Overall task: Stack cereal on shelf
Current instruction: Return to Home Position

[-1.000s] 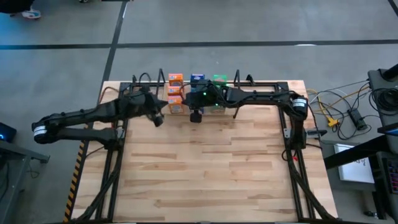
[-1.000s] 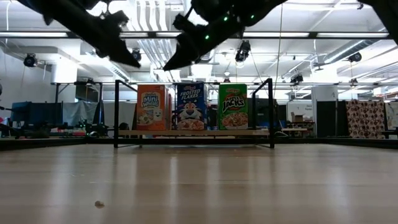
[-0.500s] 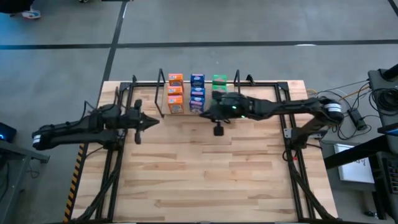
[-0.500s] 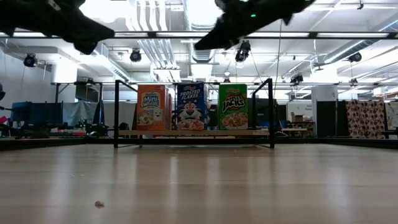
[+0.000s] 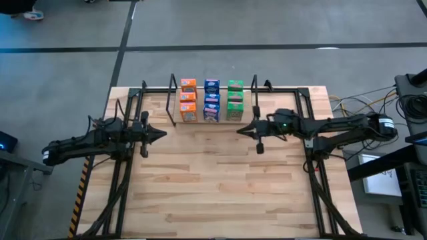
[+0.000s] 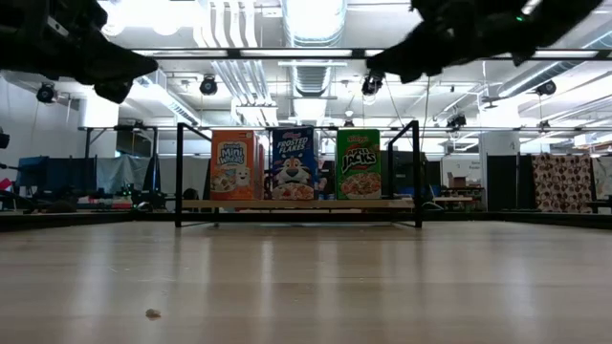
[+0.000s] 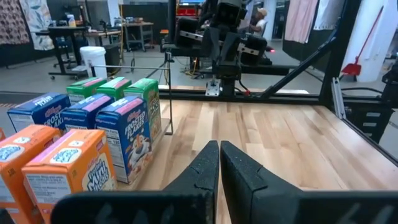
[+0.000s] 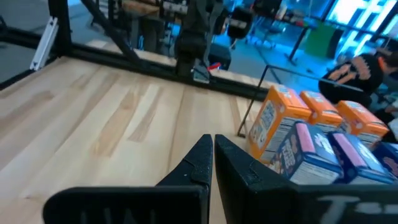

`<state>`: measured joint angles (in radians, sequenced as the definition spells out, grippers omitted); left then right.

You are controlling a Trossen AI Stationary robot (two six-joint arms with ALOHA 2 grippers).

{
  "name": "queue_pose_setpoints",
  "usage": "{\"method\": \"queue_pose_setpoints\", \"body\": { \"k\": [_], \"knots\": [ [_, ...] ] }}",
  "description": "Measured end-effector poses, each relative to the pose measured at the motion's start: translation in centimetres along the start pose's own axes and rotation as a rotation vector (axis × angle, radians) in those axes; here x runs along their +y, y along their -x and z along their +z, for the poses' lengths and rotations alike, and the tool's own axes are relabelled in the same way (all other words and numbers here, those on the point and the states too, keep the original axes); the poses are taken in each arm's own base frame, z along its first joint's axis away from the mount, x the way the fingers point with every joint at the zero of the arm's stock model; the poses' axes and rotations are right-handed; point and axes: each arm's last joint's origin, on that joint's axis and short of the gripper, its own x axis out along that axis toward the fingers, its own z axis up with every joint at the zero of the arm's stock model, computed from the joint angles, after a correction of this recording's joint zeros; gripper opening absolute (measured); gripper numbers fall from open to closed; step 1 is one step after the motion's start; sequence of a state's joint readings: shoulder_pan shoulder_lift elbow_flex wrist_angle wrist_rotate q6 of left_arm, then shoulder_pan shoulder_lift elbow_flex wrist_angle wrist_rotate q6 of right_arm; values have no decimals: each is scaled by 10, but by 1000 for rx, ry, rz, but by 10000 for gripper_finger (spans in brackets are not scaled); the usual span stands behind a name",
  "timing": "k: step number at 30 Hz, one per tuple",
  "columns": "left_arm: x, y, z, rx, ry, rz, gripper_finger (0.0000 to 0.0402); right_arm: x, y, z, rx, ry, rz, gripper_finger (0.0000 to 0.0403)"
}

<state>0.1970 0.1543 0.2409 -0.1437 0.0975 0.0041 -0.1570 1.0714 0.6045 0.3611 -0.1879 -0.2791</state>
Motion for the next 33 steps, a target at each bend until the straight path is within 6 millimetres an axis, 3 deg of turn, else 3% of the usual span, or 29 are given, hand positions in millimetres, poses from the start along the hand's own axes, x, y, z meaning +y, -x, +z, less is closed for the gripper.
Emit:
{"method": "queue_pose_setpoints", "body": {
  "k": [5, 10, 16, 26, 33],
  "knots": [
    [0, 2, -4, -11, 13, 0, 0, 7, 16, -14, -54, -34, -26, 9],
    [0, 2, -4, -16, 13, 6, 0, 3, 15, -16, -39, -127, -143, 9],
    [0, 2, -4, -18, 12, 9, 0, -8, -11, -7, 35, -162, -218, 9],
    [0, 4, 5, -68, -38, 12, 0, -37, -74, -6, 227, -176, -257, 9],
    [0, 5, 8, -79, -48, 13, 0, -45, -97, -11, 398, -96, -330, 9]
  ]
}}
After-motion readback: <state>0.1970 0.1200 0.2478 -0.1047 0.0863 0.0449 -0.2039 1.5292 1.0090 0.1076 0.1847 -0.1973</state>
